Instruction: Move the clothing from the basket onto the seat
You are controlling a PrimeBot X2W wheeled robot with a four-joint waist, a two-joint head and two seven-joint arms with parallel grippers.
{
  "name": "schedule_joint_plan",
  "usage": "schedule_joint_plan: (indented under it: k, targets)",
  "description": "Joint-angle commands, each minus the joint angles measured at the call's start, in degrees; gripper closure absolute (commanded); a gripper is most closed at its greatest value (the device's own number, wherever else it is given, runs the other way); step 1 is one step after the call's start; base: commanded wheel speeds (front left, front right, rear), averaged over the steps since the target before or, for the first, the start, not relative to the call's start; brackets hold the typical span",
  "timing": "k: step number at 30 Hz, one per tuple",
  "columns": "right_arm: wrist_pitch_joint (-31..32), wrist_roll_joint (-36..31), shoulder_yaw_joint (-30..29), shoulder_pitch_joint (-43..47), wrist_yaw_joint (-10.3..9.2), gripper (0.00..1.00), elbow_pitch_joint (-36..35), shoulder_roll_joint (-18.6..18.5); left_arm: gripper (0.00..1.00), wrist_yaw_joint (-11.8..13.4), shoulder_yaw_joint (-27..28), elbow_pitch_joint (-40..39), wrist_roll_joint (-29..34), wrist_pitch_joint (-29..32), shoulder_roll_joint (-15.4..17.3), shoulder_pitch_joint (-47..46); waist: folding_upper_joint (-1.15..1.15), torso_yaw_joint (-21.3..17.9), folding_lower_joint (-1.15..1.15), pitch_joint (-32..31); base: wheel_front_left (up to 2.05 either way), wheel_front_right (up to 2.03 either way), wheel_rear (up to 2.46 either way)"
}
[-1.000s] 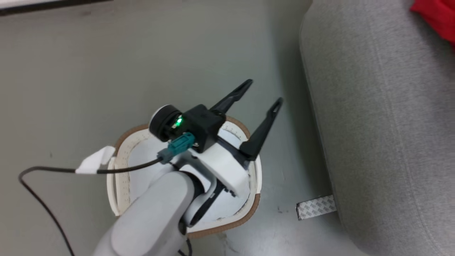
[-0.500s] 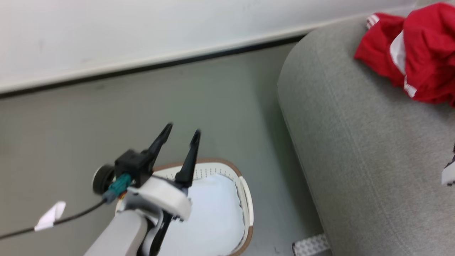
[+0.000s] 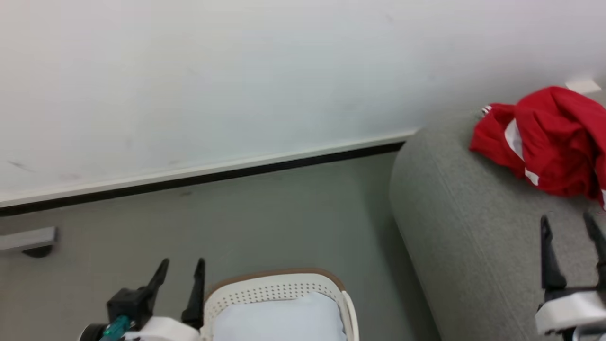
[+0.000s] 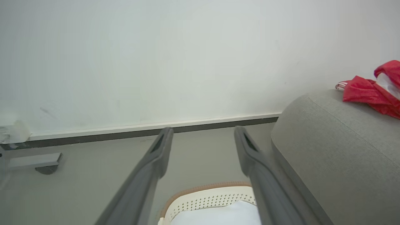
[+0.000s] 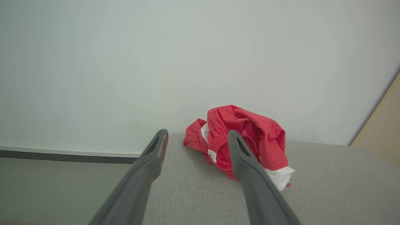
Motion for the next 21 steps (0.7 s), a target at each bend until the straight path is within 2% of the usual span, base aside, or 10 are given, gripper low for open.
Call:
schedule_joint_plan:
  k: [1,5,9,14,21]
  targets:
    - [0.05,-0.52,0.59,2.16,-0.15,0.00,-0.47,0.58,0.00,0.53,0.94,-0.10,-0.06,-0.41,0.33,1.58,0.00,2.44,0.03,-2.17,0.00,0.00,0.00]
    - [0.05,-0.83,3.13,7.25,-0.15,0.00,-1.38,2.16,0.00,0.90,5.48,-2.46,1.50,-0.38,-0.52,6.28,0.00,4.95,0.03,-3.85,0.00,0.00,0.00]
    - [0.05,-0.20,3.18,9.72,-0.15,0.00,-2.36,3.29,0.00,-0.61,8.01,-3.22,3.16,-0.36,-1.52,9.39,0.00,6.29,0.03,-4.78,0.00,0.00,0.00]
    - [0.05,-0.11,2.95,11.63,-0.15,0.00,-2.38,3.98,0.00,-1.55,10.68,-3.49,4.79,-0.37,-3.43,12.25,0.00,6.67,0.03,-5.79,0.00,0.00,0.00]
    - [0.05,2.91,5.49,12.64,-0.15,0.00,-0.15,4.03,0.00,-3.42,13.49,-3.98,7.58,-0.37,-5.85,14.27,0.00,6.59,0.03,-6.68,0.00,0.00,0.00]
